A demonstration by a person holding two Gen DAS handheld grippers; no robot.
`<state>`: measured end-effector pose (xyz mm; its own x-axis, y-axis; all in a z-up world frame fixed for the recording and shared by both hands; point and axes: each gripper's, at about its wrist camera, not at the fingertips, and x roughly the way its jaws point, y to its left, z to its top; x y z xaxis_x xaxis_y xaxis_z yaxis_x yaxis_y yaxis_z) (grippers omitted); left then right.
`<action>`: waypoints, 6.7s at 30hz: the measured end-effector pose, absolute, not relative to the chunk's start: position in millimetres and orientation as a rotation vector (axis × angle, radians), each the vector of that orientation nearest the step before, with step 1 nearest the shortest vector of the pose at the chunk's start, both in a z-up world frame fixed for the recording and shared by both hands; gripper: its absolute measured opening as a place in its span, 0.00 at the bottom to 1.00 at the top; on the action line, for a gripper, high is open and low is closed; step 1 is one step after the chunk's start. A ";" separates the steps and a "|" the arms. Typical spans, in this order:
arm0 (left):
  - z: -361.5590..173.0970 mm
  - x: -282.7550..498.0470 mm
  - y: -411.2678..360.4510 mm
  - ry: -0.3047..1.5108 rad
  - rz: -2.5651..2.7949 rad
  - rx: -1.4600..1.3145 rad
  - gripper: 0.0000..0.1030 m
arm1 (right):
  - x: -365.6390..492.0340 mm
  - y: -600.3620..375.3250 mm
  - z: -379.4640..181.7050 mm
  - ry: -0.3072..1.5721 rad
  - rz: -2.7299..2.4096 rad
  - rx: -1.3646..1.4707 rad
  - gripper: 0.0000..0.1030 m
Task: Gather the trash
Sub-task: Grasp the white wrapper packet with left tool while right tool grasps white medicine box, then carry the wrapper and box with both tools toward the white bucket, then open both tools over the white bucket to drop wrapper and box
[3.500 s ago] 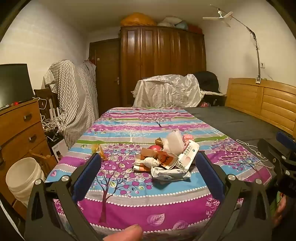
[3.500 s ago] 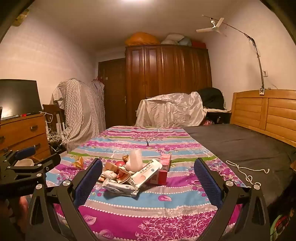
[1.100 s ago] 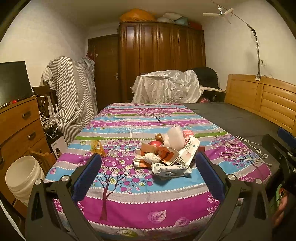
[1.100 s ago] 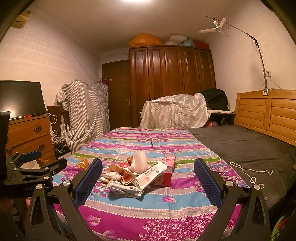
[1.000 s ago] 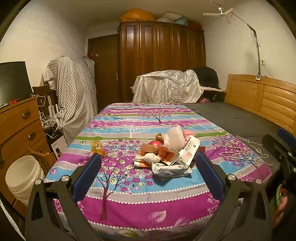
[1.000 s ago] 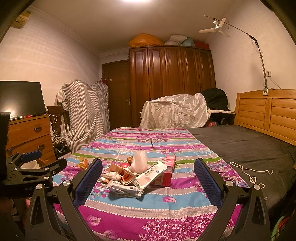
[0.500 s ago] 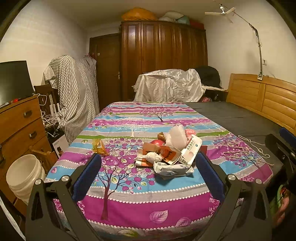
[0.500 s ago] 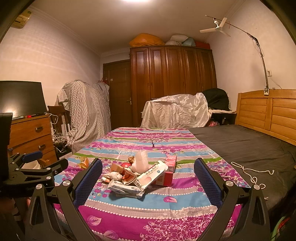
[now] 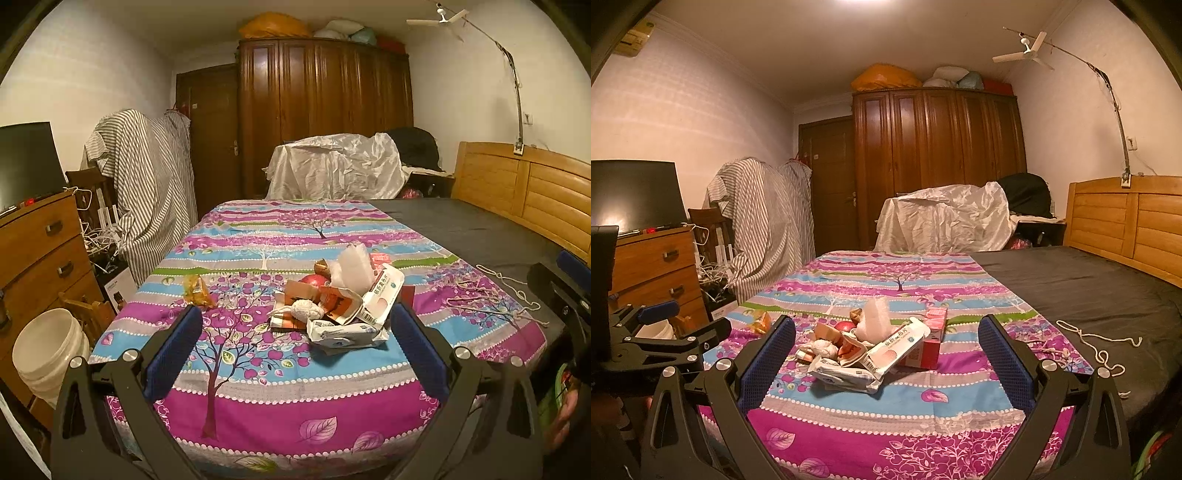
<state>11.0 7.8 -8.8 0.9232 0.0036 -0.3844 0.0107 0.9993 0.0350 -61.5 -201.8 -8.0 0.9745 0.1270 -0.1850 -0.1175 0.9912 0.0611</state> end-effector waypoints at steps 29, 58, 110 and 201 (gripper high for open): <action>-150.3 226.7 -55.8 0.903 -0.696 0.657 0.74 | 67.5 -272.6 -110.5 0.511 0.153 0.131 0.96; -137.6 138.1 56.6 0.917 -0.553 0.391 0.71 | 134.5 -157.2 -121.7 0.625 0.609 -0.352 0.96; -52.7 101.8 2.2 0.446 0.043 0.053 0.37 | 79.7 -184.0 -59.3 0.339 0.078 -0.044 0.23; -81.2 50.1 583.9 0.776 0.654 -0.431 0.37 | 201.6 592.5 -53.2 1.028 1.084 -0.370 0.23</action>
